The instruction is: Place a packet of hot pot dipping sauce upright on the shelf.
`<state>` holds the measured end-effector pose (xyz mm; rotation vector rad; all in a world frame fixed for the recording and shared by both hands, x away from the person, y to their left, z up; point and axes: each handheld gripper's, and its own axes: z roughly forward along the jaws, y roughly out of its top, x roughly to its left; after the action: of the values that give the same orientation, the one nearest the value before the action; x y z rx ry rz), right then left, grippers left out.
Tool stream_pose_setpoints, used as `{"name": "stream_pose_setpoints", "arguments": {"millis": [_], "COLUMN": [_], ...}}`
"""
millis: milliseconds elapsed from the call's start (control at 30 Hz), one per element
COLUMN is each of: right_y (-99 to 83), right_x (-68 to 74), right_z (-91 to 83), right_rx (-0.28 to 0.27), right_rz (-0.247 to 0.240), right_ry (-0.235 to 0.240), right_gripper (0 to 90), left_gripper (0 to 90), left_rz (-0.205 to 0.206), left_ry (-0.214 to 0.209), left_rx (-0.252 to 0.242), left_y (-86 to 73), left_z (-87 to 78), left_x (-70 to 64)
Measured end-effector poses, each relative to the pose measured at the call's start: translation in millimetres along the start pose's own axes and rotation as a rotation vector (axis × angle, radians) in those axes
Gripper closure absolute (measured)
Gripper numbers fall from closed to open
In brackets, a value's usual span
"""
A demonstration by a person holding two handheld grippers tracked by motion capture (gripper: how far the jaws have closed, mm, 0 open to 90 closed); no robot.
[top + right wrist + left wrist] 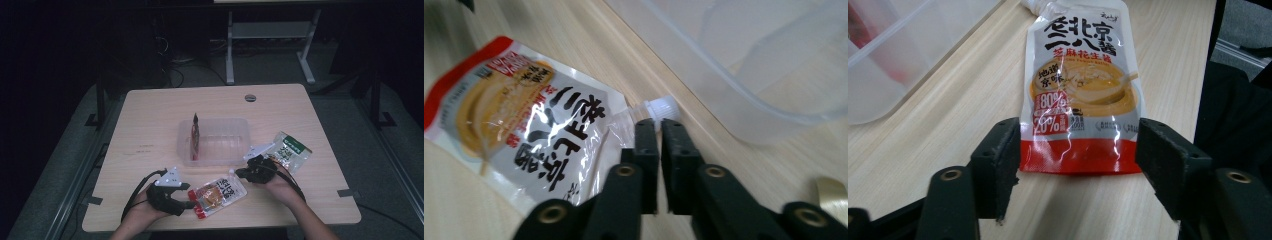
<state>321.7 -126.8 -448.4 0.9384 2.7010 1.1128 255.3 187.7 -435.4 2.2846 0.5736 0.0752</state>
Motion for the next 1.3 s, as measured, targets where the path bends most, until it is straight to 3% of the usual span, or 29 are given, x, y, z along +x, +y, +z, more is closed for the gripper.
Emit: {"name": "stream_pose_setpoints", "arguments": {"millis": [200, 300, 367, 500, 667, 767, 933, 1300], "right_y": [-10.0, -17.9, -22.1, -28.5, -28.2, -26.3, -25.1, -19.4], "right_x": [-4.4, -5.5, -5.4, -3.2, -0.3, 1.4, 0.4, -2.1], "right_z": [-13.3, -20.8, -25.9, -32.4, -28.4, -24.0, -18.1, -3.1], "right_rx": [0.004, 0.007, 0.011, 0.002, 0.012, 0.022, 0.030, 0.043], "right_rz": [0.061, 0.084, 0.089, 0.106, 0.104, 0.100, 0.099, 0.127], "right_ry": [0.026, 0.033, 0.031, 0.048, 0.075, 0.088, 0.109, 0.184], "right_gripper": [59.2, 52.5, 49.0, 45.5, 43.7, 42.9, 41.9, 40.3], "left_gripper": [63.9, 79.0, 84.3, 86.9, 87.0, 89.3, 89.8, 90.0], "left_rz": [-0.005, -0.010, -0.012, -0.034, -0.015, -0.024, -0.003, -0.025], "left_ry": [0.000, 0.011, 0.003, -0.003, -0.007, -0.007, -0.004, -0.008], "left_rx": [0.004, 0.023, 0.030, 0.044, 0.095, 0.092, 0.134, 0.139], "left_y": [4.8, 7.6, 8.4, 7.0, 3.9, 2.9, 1.2, 1.1], "left_z": [1.8, 2.1, 4.5, 13.7, 21.0, 23.0, 26.4, 29.0], "left_x": [-2.7, -3.1, -2.9, -4.3, -3.0, -3.1, -1.3, -1.1]}}
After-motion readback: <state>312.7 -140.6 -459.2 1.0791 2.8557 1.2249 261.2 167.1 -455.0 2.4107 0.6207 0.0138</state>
